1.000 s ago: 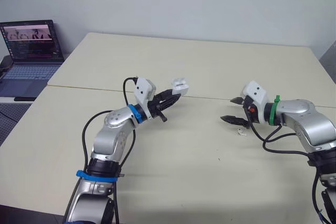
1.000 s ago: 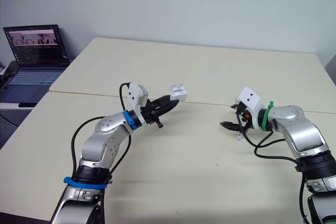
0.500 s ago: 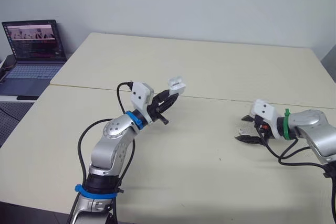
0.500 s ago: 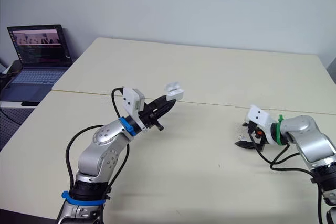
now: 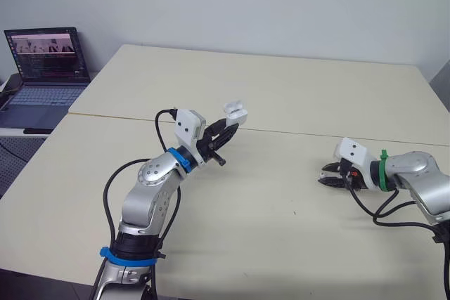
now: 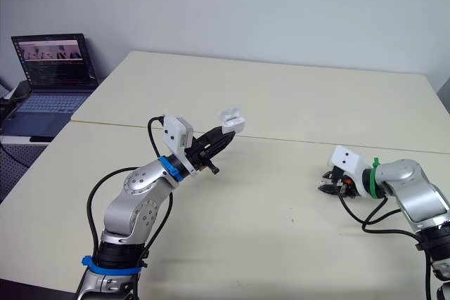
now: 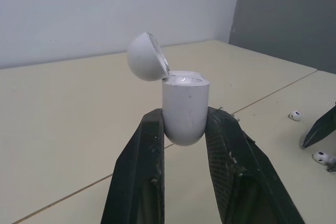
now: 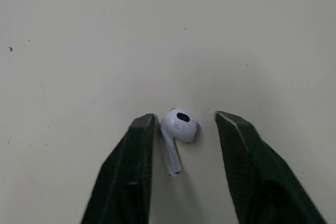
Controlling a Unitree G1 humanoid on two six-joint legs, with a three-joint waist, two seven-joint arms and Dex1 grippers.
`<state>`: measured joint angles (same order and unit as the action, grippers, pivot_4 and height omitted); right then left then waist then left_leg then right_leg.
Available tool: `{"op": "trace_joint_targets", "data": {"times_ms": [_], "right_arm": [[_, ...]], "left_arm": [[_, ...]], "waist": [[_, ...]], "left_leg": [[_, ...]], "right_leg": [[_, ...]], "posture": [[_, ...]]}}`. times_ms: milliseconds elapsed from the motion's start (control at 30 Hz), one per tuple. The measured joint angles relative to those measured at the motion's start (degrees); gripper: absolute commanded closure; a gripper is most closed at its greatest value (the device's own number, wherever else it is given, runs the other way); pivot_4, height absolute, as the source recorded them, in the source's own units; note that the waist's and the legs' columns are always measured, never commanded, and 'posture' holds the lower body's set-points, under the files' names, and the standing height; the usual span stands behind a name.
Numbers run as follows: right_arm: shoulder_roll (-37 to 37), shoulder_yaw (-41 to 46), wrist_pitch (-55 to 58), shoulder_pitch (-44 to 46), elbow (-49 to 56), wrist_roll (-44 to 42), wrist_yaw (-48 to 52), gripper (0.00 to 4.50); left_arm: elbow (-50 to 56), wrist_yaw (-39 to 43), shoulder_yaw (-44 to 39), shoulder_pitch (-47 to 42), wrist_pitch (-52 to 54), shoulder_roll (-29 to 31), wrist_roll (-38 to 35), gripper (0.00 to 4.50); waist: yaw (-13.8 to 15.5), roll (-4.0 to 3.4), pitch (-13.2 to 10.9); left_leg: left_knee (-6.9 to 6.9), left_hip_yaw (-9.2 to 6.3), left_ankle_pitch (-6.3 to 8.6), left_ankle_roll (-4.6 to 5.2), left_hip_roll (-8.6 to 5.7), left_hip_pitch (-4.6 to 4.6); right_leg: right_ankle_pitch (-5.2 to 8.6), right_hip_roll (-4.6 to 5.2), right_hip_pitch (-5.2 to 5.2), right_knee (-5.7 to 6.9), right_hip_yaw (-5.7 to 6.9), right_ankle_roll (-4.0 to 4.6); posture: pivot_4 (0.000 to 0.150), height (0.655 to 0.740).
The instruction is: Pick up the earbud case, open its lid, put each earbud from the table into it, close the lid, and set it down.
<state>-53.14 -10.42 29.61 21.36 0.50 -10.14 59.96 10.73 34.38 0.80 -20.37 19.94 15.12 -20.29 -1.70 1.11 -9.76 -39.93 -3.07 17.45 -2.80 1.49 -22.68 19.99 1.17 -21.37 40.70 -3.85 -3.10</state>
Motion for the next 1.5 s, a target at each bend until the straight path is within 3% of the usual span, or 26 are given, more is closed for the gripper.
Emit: {"op": "trace_joint_targets", "data": {"times_ms": [67,267,367,533,833,1033,1500], "right_arm": [[-0.08,0.02,0.08,-0.01,0.31,0.06,-0.02,4.11],[-1.14,0.10,0.62,0.02,0.36,0.09,0.88,4.10],[-5.31,0.09,-1.01,-0.06,0.36,1.15,3.81,4.10],[-17.72,0.08,-12.48,-2.37,-3.49,6.29,11.41,4.10],[-20.76,0.02,-24.88,-3.34,-15.93,11.86,15.57,4.10],[-19.51,0.57,-24.78,-4.53,-17.93,12.43,15.22,2.10],[-19.49,1.38,-23.34,-4.93,-18.77,13.13,15.19,2.10]], "left_arm": [[0.00,-0.01,0.09,0.00,0.00,-0.20,0.00,3.75],[0.00,-0.16,0.48,0.01,-0.02,-0.88,0.00,3.75],[0.00,-0.34,1.05,0.06,-0.08,-1.45,0.01,3.75],[0.25,-1.40,1.10,1.75,-0.46,-2.35,0.02,3.75],[2.03,-2.61,1.68,4.35,-0.56,-3.18,0.06,3.75],[2.71,-2.79,1.72,4.72,-0.52,-3.09,0.05,3.75],[2.71,-3.14,1.71,4.72,-0.49,-3.00,0.04,3.75]], "waist": [[0.00,0.00,0.00],[0.02,0.00,0.00],[0.10,-0.06,-0.05],[0.13,-0.10,-0.07],[-0.02,-0.12,-0.09],[0.05,-0.18,-0.10],[0.11,-0.18,-0.10]], "left_leg": [[0.00,0.00,0.00,0.00,0.00,0.01],[0.00,-0.01,0.00,0.00,-0.02,-0.02],[0.01,0.00,0.00,0.00,-0.06,-0.04],[0.08,0.01,0.01,0.01,-0.01,-0.03],[0.06,0.04,0.00,0.01,0.04,0.11],[0.05,0.05,0.00,0.00,0.01,0.13],[0.02,0.04,0.00,0.00,-0.01,0.14]], "right_leg": [[0.00,0.00,0.00,0.00,0.00,0.00],[0.00,0.01,0.01,-0.03,0.00,0.00],[0.00,0.04,0.00,-0.09,-0.02,0.00],[0.00,0.04,0.07,-0.31,0.02,0.00],[-0.02,0.00,0.21,-0.30,-0.03,-0.03],[-0.03,0.02,0.24,-0.31,-0.05,-0.05],[-0.05,0.04,0.30,-0.33,-0.04,-0.08]], "posture": [[0.150,0.7400],[0.150,0.7400],[0.150,0.7400],[0.150,0.7400],[0.150,0.7400],[0.150,0.7400],[0.150,0.7400]]}}
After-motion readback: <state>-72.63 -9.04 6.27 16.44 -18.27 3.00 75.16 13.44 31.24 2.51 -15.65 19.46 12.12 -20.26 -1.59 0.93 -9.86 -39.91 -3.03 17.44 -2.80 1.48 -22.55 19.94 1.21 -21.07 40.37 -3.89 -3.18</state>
